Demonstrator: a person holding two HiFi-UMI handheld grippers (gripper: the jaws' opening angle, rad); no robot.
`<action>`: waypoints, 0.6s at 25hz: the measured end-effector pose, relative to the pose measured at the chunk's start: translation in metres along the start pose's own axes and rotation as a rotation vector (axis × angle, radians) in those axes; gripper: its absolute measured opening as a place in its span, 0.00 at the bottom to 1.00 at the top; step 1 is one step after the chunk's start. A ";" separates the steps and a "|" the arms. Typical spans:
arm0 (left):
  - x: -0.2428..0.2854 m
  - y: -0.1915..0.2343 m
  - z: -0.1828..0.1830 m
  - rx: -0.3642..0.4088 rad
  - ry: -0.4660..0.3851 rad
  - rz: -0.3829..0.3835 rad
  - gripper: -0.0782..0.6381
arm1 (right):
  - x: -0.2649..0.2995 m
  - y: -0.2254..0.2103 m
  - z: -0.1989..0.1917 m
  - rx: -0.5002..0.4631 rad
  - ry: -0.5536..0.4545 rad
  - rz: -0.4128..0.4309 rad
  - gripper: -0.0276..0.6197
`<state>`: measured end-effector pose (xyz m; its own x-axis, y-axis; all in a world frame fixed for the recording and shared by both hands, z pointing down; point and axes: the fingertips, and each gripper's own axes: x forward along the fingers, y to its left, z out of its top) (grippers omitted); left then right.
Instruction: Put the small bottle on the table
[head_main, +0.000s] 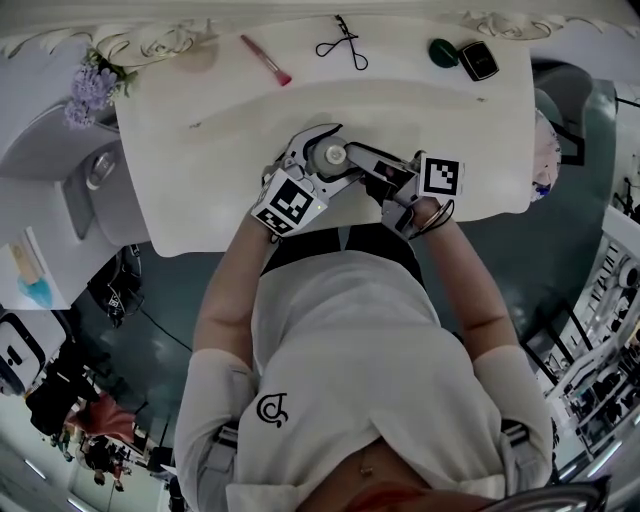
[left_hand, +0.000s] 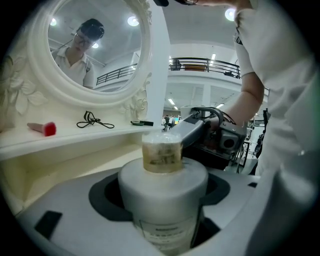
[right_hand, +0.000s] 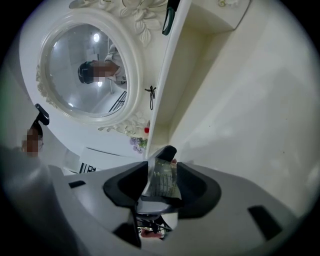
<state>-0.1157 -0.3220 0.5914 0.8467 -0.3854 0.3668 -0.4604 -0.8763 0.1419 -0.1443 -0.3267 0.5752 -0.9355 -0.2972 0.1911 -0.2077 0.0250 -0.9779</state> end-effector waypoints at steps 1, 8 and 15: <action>0.001 -0.001 -0.001 0.000 0.007 -0.001 0.60 | -0.001 -0.001 0.000 -0.001 -0.006 0.001 0.33; 0.009 0.001 -0.009 0.052 0.085 0.009 0.60 | -0.005 -0.014 0.001 0.023 -0.019 0.002 0.34; 0.009 -0.001 -0.010 0.063 0.093 0.002 0.60 | -0.004 -0.014 -0.001 0.034 -0.020 0.009 0.35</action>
<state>-0.1104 -0.3212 0.6036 0.8163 -0.3610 0.4508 -0.4416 -0.8933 0.0843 -0.1376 -0.3250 0.5882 -0.9314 -0.3159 0.1808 -0.1891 -0.0044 -0.9820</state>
